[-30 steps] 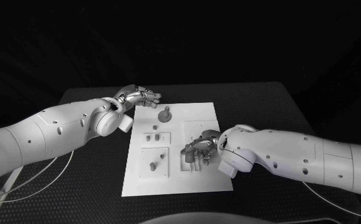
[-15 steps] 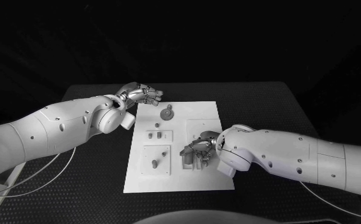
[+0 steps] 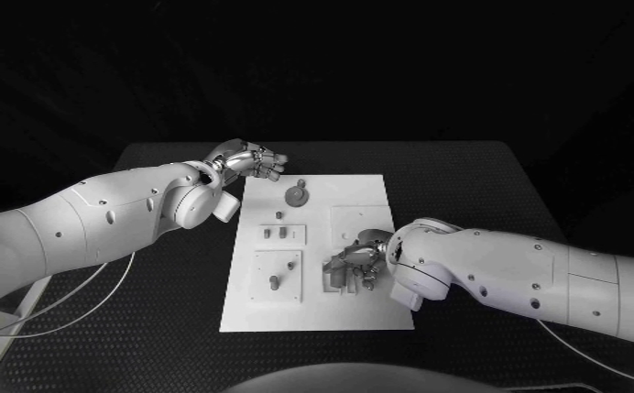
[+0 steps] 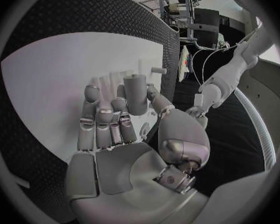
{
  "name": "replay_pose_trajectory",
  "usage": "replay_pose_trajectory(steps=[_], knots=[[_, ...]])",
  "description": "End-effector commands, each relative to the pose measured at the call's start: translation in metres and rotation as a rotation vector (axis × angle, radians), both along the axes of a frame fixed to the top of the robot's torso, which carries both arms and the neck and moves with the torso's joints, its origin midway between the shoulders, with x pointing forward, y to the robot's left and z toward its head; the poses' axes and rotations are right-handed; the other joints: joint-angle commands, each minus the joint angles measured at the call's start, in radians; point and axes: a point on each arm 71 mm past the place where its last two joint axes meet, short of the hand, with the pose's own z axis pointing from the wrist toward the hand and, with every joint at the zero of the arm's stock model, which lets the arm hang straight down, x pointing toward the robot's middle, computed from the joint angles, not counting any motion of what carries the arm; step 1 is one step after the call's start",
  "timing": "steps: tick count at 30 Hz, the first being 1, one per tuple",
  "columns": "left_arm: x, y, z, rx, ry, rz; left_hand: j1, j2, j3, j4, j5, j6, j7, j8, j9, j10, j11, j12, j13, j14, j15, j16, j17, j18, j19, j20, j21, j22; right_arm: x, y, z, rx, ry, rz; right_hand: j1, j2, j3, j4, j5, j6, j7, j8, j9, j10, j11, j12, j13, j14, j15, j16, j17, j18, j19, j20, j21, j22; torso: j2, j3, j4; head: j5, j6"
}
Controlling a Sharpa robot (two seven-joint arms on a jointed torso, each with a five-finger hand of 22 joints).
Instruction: Assemble the parts on the task board
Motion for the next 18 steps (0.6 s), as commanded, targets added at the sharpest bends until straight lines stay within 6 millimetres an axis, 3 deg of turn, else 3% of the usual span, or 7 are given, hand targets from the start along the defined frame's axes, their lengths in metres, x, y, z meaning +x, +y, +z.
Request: replay_pose_trajectory(steps=[1,18], knots=[[0.0001,-0.0004,0.0018,-0.004,-0.011,0.000,-0.002,-0.008,-0.005,0.000,-0.003,0.002,-0.001,0.003,-0.002,0.006,-0.001,-0.006,0.001,-0.002,0.004,-0.006,0.001,0.006,-0.007,-0.002,-0.001,0.000,-0.0008,0.0000,-0.0003,-0.019,-0.015,0.034,-0.002,-0.011,0.003,0.008,0.003,0.002,0.002,0.005,0.000,-0.003,0.002,0.005,0.002,-0.006,-0.002,0.005,0.002,-0.002,0.005,-0.003,0.005,0.018,0.001,-0.0025,-0.0003,0.003,-0.002],[-0.0001,0.0000,0.0023,-0.003,-0.007,0.000,-0.003,-0.008,-0.006,0.000,-0.003,0.002,-0.001,0.004,-0.002,0.006,-0.001,-0.006,0.001,-0.003,0.004,-0.007,0.002,0.006,-0.008,-0.002,-0.001,0.000,-0.0008,-0.0009,-0.0017,-0.042,-0.005,0.066,-0.017,-0.017,0.007,0.020,0.003,0.006,0.000,0.008,0.000,0.001,0.000,0.009,0.005,-0.002,-0.004,0.009,0.007,-0.002,0.009,-0.006,0.011,0.019,0.001,-0.0022,-0.0009,0.010,-0.007]])
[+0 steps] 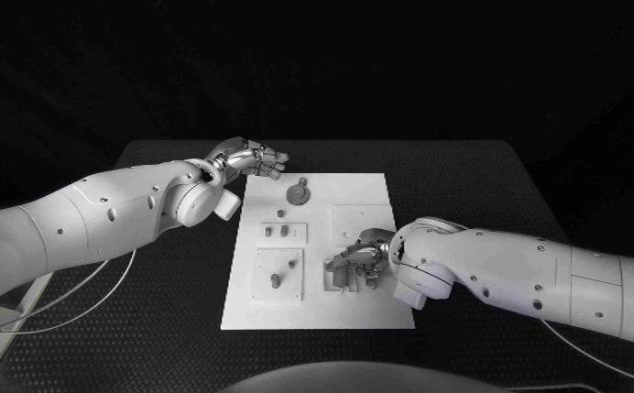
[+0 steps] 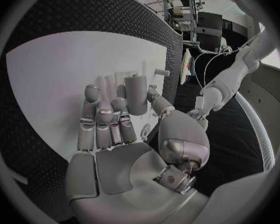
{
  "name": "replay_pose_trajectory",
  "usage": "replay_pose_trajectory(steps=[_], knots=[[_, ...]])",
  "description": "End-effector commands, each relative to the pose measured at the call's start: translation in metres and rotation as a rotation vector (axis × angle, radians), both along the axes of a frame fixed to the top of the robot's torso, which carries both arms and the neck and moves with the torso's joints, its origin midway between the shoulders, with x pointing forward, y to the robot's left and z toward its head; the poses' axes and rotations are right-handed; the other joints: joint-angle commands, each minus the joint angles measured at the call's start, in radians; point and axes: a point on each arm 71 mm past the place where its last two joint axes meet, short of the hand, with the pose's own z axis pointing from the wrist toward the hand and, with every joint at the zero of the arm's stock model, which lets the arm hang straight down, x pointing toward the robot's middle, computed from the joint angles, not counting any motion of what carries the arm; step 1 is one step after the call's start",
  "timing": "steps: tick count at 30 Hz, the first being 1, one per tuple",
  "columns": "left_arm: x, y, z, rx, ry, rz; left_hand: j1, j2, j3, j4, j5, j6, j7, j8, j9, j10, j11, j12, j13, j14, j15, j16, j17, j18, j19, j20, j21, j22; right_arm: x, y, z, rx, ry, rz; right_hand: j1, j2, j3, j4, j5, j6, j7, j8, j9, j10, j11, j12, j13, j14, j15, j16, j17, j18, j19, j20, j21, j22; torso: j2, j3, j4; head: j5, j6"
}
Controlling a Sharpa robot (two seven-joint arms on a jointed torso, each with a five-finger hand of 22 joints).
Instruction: Assemble the parts on the task board
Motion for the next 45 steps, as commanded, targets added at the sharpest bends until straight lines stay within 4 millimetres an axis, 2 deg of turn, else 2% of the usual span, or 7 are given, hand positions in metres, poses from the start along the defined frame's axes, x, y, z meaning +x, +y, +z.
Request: replay_pose_trajectory(steps=[1,11,16,26,32,39,45], knots=[[0.000,-0.002,0.002,-0.004,-0.007,-0.003,-0.004,-0.008,-0.006,0.000,-0.003,0.002,-0.001,0.004,-0.002,0.006,-0.001,-0.006,0.001,-0.003,0.004,-0.003,0.001,0.006,-0.008,-0.002,-0.001,-0.001,-0.002,-0.001,-0.001,-0.021,0.002,0.037,-0.005,-0.003,0.000,0.007,0.003,0.005,0.000,0.005,0.000,0.001,0.000,0.005,0.001,-0.002,-0.005,0.005,0.002,-0.002,0.005,-0.003,0.007,0.020,0.000,0.0003,-0.0001,0.002,-0.004],[0.000,0.001,0.002,-0.001,-0.004,0.001,-0.004,-0.009,-0.007,0.000,-0.003,0.003,-0.001,0.004,-0.002,0.006,-0.001,-0.006,0.001,-0.003,0.004,-0.004,0.001,0.006,-0.008,-0.002,-0.001,-0.001,-0.002,-0.001,-0.002,-0.030,0.015,0.058,-0.009,-0.003,0.001,0.010,0.003,0.005,0.000,0.005,-0.001,0.000,0.000,0.005,0.002,-0.002,-0.005,0.005,0.003,-0.002,0.005,-0.003,0.007,0.020,0.000,0.0011,-0.0012,0.006,-0.008],[0.001,0.001,0.002,0.000,-0.004,0.002,-0.005,-0.009,-0.007,0.000,-0.003,0.003,-0.001,0.004,-0.002,0.006,-0.001,-0.006,0.001,-0.003,0.004,-0.004,0.001,0.006,-0.008,-0.002,-0.001,-0.001,0.000,0.000,-0.002,-0.031,0.005,0.051,-0.010,-0.003,0.001,0.011,0.003,0.004,0.000,0.005,-0.001,0.000,0.000,0.005,0.002,-0.003,-0.005,0.005,0.003,-0.002,0.004,-0.003,0.007,0.020,0.000,0.0002,-0.0019,0.007,-0.009],[0.001,0.001,0.003,0.001,-0.004,0.003,-0.005,-0.009,-0.008,0.000,-0.003,0.003,-0.001,0.004,-0.002,0.006,-0.001,-0.006,0.002,-0.004,0.004,-0.005,0.002,0.006,-0.009,-0.002,-0.001,-0.001,0.001,0.005,-0.003,-0.029,0.002,0.052,-0.013,-0.006,0.002,0.013,0.003,0.002,0.001,0.004,-0.001,-0.002,0.000,0.005,0.002,-0.004,-0.005,0.005,0.004,-0.002,0.003,-0.003,0.007,0.020,0.001,-0.0004,0.0015,0.009,-0.012],[0.001,0.001,0.003,0.001,-0.003,0.003,-0.006,-0.009,-0.008,0.000,-0.003,0.003,-0.001,0.004,-0.002,0.006,-0.001,-0.007,0.002,-0.004,0.004,-0.005,0.002,0.006,-0.009,-0.002,-0.001,-0.001,-0.001,0.008,-0.005,-0.028,0.017,0.070,-0.016,-0.010,0.003,0.014,0.003,0.000,0.001,0.003,-0.002,-0.003,0.000,0.004,0.003,-0.005,-0.005,0.005,0.004,-0.002,0.002,-0.004,0.007,0.019,0.001,-0.0007,0.0001,0.011,-0.014],[0.001,0.002,0.003,0.002,-0.001,0.004,-0.006,-0.009,-0.009,0.000,-0.003,0.003,-0.001,0.004,-0.002,0.006,-0.001,-0.007,0.002,-0.004,0.004,-0.005,0.002,0.006,-0.009,-0.002,-0.001,-0.001,-0.001,0.008,-0.007,-0.033,0.028,0.078,-0.021,-0.023,0.007,0.017,0.003,-0.008,0.004,0.001,-0.004,-0.011,0.003,0.002,0.003,-0.010,-0.004,0.003,0.006,-0.002,-0.003,-0.003,0.007,0.019,0.001,-0.0004,-0.0005,0.013,-0.017],[0.001,0.002,0.003,0.002,0.000,0.002,-0.006,-0.010,-0.009,0.000,-0.003,0.003,-0.001,0.004,-0.002,0.005,-0.001,-0.007,0.002,-0.004,0.004,-0.005,0.002,0.006,-0.010,-0.002,-0.001,-0.001,-0.002,0.009,-0.008,-0.032,0.032,0.085,-0.026,-0.046,0.017,0.028,0.003,-0.018,0.008,-0.002,-0.006,-0.019,0.007,-0.001,0.004,-0.017,0.000,0.002,0.009,-0.002,-0.008,-0.001,0.006,0.019,0.000,-0.0002,-0.0020,0.016,-0.019]])
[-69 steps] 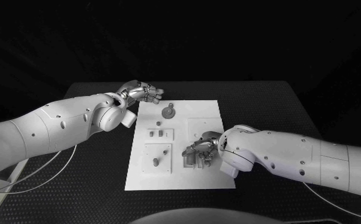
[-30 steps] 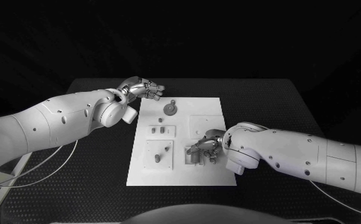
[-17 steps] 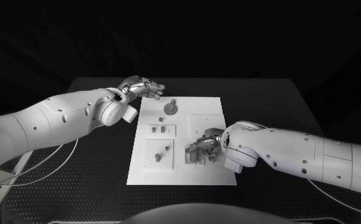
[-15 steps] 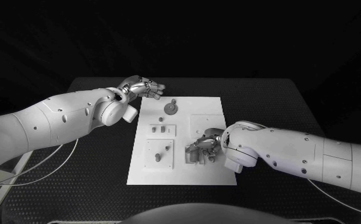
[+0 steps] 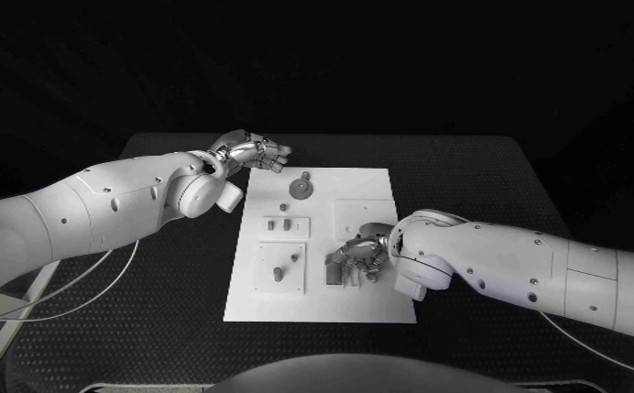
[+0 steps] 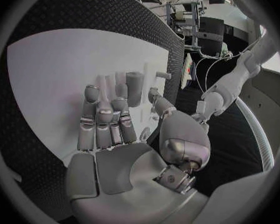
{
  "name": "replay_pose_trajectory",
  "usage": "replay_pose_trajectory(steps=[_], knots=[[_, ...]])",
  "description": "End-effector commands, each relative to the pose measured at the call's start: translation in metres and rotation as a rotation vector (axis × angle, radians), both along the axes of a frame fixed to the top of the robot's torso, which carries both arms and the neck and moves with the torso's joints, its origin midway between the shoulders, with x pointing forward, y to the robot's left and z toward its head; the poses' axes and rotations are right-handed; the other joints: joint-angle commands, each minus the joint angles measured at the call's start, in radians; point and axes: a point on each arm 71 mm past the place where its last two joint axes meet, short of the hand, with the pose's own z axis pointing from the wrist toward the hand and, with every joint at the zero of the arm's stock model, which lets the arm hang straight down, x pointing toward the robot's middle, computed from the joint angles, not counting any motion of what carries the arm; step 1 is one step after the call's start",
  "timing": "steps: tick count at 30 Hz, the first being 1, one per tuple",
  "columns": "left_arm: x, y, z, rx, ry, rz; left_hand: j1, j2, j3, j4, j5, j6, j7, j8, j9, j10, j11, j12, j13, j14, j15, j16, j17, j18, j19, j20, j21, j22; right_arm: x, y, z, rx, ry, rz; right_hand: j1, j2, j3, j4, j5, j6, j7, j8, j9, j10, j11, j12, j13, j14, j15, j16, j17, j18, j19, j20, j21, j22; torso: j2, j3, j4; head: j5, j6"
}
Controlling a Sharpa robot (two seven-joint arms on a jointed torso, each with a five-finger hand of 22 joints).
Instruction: Assemble the parts on the task board
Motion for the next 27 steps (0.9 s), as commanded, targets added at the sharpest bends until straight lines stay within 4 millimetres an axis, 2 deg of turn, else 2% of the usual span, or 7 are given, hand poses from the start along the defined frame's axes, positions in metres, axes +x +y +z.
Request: replay_pose_trajectory(steps=[1,7,18,24,27], knots=[[0.000,-0.001,0.001,-0.004,-0.005,-0.004,-0.002,-0.006,-0.005,0.000,-0.003,0.003,-0.001,0.004,-0.001,0.005,-0.001,-0.007,0.001,-0.004,0.004,-0.005,0.002,0.007,-0.006,0.002,-0.001,-0.001,-0.007,0.003,-0.006,-0.012,0.030,0.039,-0.001,-0.015,0.003,0.008,0.003,-0.021,0.010,-0.010,-0.007,-0.007,0.002,-0.001,0.001,-0.006,0.001,0.002,0.002,-0.002,-0.008,-0.002,0.003,0.018,-0.001,0.0002,-0.0007,0.001,-0.001],[0.000,-0.001,0.001,-0.004,-0.005,-0.004,-0.002,-0.006,-0.005,0.000,-0.003,0.002,-0.001,0.004,-0.002,0.005,0.000,-0.007,0.001,-0.005,0.004,-0.006,0.002,0.007,-0.006,0.002,-0.001,-0.001,-0.008,0.004,-0.007,-0.011,0.035,0.046,0.000,-0.030,0.013,0.018,0.003,-0.026,0.012,-0.010,-0.008,-0.011,0.004,-0.001,0.002,-0.009,0.003,0.002,0.004,-0.002,-0.010,-0.001,0.004,0.018,-0.001,0.0003,-0.0012,0.002,-0.002],[0.000,0.000,0.002,-0.003,-0.006,-0.001,-0.002,-0.007,-0.005,0.000,-0.003,0.002,-0.001,0.004,-0.002,0.005,0.000,-0.007,0.001,-0.005,0.005,-0.006,0.002,0.007,-0.007,0.002,-0.001,-0.001,-0.005,-0.003,-0.005,-0.011,-0.003,0.025,0.004,-0.029,0.018,0.021,0.003,-0.027,0.013,-0.009,-0.008,-0.012,0.004,0.000,0.002,-0.010,0.004,0.003,0.006,-0.002,-0.010,-0.001,0.005,0.018,-0.001,-0.0002,-0.0008,0.002,-0.001],[0.001,0.004,0.002,-0.001,-0.014,0.008,-0.001,-0.007,-0.005,0.000,-0.003,0.003,-0.001,0.004,-0.002,0.005,0.000,-0.007,0.001,-0.005,0.005,-0.006,0.002,0.007,-0.007,0.002,-0.001,-0.001,-0.007,-0.015,-0.001,-0.005,-0.034,0.015,0.011,-0.040,0.021,0.018,0.003,-0.027,0.013,-0.008,-0.007,-0.012,0.005,0.002,0.004,-0.010,0.004,0.004,0.007,-0.002,-0.010,0.000,0.007,0.019,-0.002,0.0007,-0.0023,0.003,0.005],[0.001,0.007,0.002,0.003,-0.018,0.018,-0.001,-0.007,-0.005,0.000,-0.003,0.003,-0.002,0.005,-0.002,0.005,-0.001,-0.007,0.001,-0.005,0.005,-0.006,0.002,0.007,-0.007,0.002,-0.001,-0.001,-0.003,-0.025,0.013,-0.003,-0.085,0.020,0.018,-0.047,0.024,0.017,0.003,-0.031,0.014,-0.008,-0.007,-0.011,0.005,0.004,0.005,-0.008,0.004,0.006,0.009,-0.002,-0.008,-0.001,0.010,0.019,-0.002,0.0004,-0.0039,0.000,0.013]])
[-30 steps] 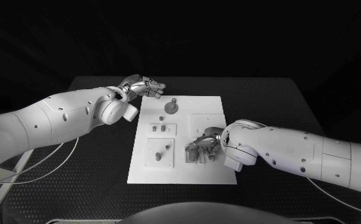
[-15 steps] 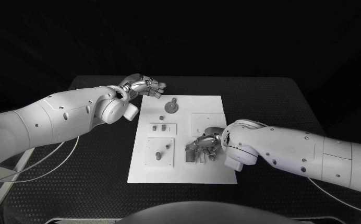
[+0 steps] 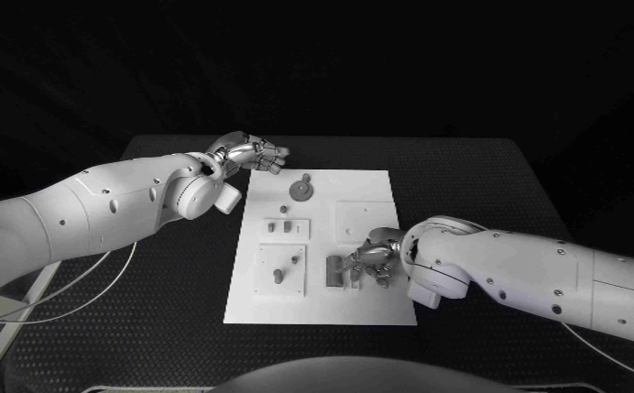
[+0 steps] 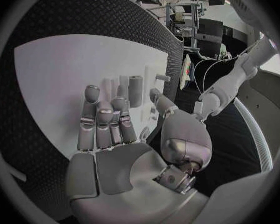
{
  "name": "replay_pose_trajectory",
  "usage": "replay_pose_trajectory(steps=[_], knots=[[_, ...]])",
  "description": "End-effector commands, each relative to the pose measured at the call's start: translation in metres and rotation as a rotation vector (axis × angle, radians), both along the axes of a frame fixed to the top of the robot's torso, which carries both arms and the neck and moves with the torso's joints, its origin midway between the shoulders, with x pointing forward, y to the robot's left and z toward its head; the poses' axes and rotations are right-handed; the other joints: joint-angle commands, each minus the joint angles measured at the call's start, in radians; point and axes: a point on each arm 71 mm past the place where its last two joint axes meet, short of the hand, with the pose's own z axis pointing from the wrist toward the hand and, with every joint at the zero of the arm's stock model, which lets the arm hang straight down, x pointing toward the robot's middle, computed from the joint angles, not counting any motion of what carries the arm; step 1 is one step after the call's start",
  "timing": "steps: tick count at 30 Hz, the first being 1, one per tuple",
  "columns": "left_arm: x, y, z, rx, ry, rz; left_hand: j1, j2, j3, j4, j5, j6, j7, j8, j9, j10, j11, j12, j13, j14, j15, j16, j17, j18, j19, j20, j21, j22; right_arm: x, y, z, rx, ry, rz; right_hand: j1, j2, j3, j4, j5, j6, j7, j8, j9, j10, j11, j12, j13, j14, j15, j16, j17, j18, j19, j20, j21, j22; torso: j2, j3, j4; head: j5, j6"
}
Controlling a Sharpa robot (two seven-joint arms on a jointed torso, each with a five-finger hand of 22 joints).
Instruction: Assemble the parts on the task board
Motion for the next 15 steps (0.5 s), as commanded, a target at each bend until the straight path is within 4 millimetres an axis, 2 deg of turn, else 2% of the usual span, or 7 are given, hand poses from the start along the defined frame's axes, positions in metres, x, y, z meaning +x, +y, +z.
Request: replay_pose_trajectory(steps=[1,5,7,8,11,13,15], knots=[[0.001,0.002,0.002,-0.002,-0.019,0.009,-0.001,-0.007,-0.005,0.000,-0.003,0.003,-0.002,0.005,-0.001,0.005,-0.001,-0.003,0.002,-0.005,0.005,-0.006,0.002,0.007,-0.007,0.002,-0.001,-0.001,0.005,-0.006,0.013,-0.006,-0.077,0.019,0.004,-0.010,0.008,0.000,0.003,-0.004,0.000,0.006,0.002,-0.007,0.002,0.006,0.003,-0.002,0.000,0.007,0.003,-0.002,-0.003,0.002,0.005,0.020,-0.001,0.0002,-0.0031,-0.003,0.009],[0.001,0.005,0.002,0.000,-0.025,0.015,0.000,-0.006,-0.004,0.000,-0.003,0.004,-0.002,0.005,-0.001,0.006,-0.001,-0.003,0.002,-0.004,0.004,-0.006,0.002,0.008,-0.007,0.002,-0.001,-0.001,0.019,-0.026,0.045,0.004,-0.163,0.008,0.025,-0.024,0.015,-0.004,0.003,-0.027,0.006,-0.003,-0.001,-0.006,0.007,0.023,0.015,0.006,0.004,0.025,0.013,-0.002,0.008,-0.002,0.019,0.022,-0.002,0.0023,-0.0059,-0.003,0.021],[0.001,0.007,0.002,0.002,-0.027,0.020,0.000,-0.006,-0.004,0.000,-0.003,0.004,-0.002,0.005,-0.001,0.006,-0.001,-0.003,0.002,-0.004,0.004,-0.006,0.002,0.008,-0.006,0.002,-0.001,-0.001,0.025,-0.036,0.058,0.007,-0.199,0.002,0.033,-0.024,0.017,-0.007,0.003,-0.026,0.007,-0.002,0.000,-0.006,0.008,0.028,0.019,0.007,0.006,0.030,0.015,-0.002,0.010,-0.004,0.023,0.022,-0.001,0.0020,-0.0049,-0.012,0.029],[0.002,0.008,0.002,0.005,-0.028,0.027,0.000,-0.006,-0.004,0.000,-0.003,0.004,-0.002,0.005,-0.001,0.007,-0.001,-0.003,0.002,-0.004,0.004,-0.006,0.002,0.008,-0.006,0.002,0.000,-0.001,0.027,-0.040,0.064,0.011,-0.212,0.002,0.040,-0.024,0.018,-0.011,0.003,-0.026,0.007,-0.001,0.000,-0.005,0.008,0.031,0.020,0.008,0.006,0.033,0.017,-0.002,0.011,-0.004,0.026,0.022,-0.001,0.0022,-0.0063,-0.015,0.035],[0.003,0.010,0.002,0.011,-0.033,0.040,0.001,-0.006,-0.004,0.000,-0.003,0.005,-0.003,0.006,0.000,0.007,-0.001,-0.003,0.002,-0.004,0.004,-0.007,0.003,0.008,-0.007,0.002,-0.001,-0.001,0.036,-0.055,0.081,0.000,-0.260,-0.003,0.059,-0.018,0.020,-0.022,0.003,-0.022,0.006,0.003,0.002,-0.004,0.008,0.037,0.025,0.011,0.006,0.039,0.020,-0.002,0.016,-0.007,0.032,0.023,-0.001,0.0024,-0.0080,-0.023,0.045],[0.003,0.010,0.002,0.011,-0.033,0.039,0.001,-0.007,-0.005,0.000,-0.003,0.007,-0.004,0.007,0.000,0.007,-0.001,-0.003,0.002,-0.005,0.005,-0.008,0.003,0.007,-0.007,0.002,-0.001,-0.001,0.044,-0.072,0.090,-0.035,-0.290,-0.008,0.100,-0.005,0.026,-0.049,0.003,-0.017,0.005,0.008,0.005,-0.003,0.006,0.041,0.027,0.013,0.005,0.043,0.022,-0.002,0.018,-0.010,0.038,0.023,-0.001,0.0030,-0.0067,-0.030,0.049],[0.003,0.010,0.001,0.012,-0.031,0.038,0.001,-0.007,-0.005,0.000,-0.003,0.008,-0.005,0.007,0.000,0.007,-0.001,-0.003,0.002,-0.005,0.005,-0.008,0.003,0.007,-0.008,0.003,-0.001,-0.001,0.052,-0.090,0.096,-0.069,-0.292,-0.029,0.123,-0.001,0.024,-0.065,0.003,-0.015,0.004,0.011,0.007,-0.001,0.006,0.042,0.029,0.015,0.005,0.045,0.022,-0.002,0.018,-0.010,0.042,0.022,-0.002,0.0041,-0.0096,-0.033,0.054]])
